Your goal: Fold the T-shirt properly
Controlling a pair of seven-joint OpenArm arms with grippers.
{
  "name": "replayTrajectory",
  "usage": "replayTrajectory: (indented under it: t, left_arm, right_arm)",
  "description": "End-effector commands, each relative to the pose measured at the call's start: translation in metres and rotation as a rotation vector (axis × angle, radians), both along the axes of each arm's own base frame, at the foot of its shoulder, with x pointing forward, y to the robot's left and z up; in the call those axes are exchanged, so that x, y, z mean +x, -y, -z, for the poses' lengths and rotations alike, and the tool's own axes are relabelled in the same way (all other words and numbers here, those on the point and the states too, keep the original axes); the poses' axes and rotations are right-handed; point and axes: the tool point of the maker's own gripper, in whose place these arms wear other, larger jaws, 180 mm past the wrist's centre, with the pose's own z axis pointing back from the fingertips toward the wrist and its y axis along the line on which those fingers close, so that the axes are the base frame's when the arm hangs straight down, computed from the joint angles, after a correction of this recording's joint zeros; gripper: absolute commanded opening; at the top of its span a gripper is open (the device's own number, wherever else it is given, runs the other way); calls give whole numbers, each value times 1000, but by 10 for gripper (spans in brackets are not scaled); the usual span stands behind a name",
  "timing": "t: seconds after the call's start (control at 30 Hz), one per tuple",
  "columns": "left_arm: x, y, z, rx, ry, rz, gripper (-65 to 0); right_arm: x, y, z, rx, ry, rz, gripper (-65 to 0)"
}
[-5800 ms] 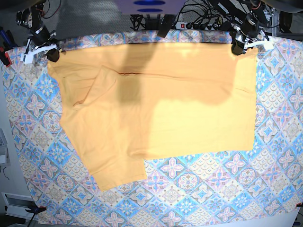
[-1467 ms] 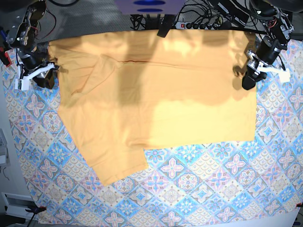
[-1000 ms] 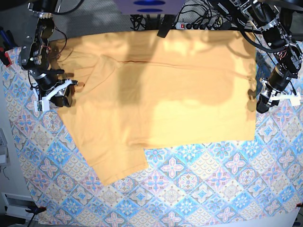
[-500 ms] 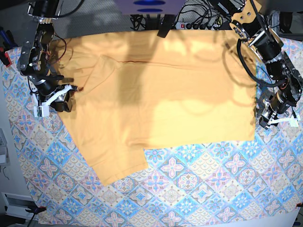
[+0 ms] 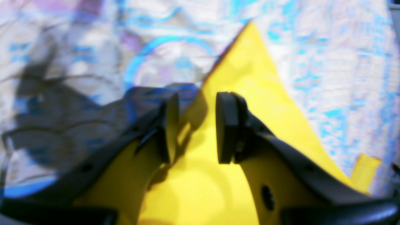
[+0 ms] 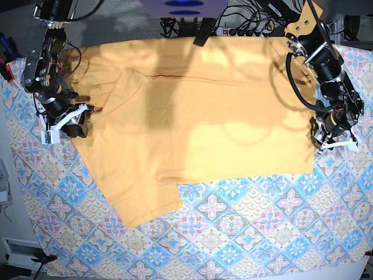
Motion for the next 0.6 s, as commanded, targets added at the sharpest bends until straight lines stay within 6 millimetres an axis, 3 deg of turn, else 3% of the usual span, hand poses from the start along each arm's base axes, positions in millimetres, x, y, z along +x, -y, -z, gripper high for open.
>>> replayTrajectory:
  t: [0.0,0.1,0.33,0.57]
  left_arm:
    - [14,-12,-19,34,52,-5,-451]
    - [12,-9,-15,38,39,1,-451]
    - [2,6,18,-23,-10,-20,-451]
    - [1,42,37,-51,-59,68,-458]
  right_arm:
    - [8,3,-14,-1,52,-3,-462]
    - [8,3,-14,-1,52,-3,-462]
    - [7,-3,-11,18,50,3,-462]
    - [7,-3,-12,17,53,3,-462]
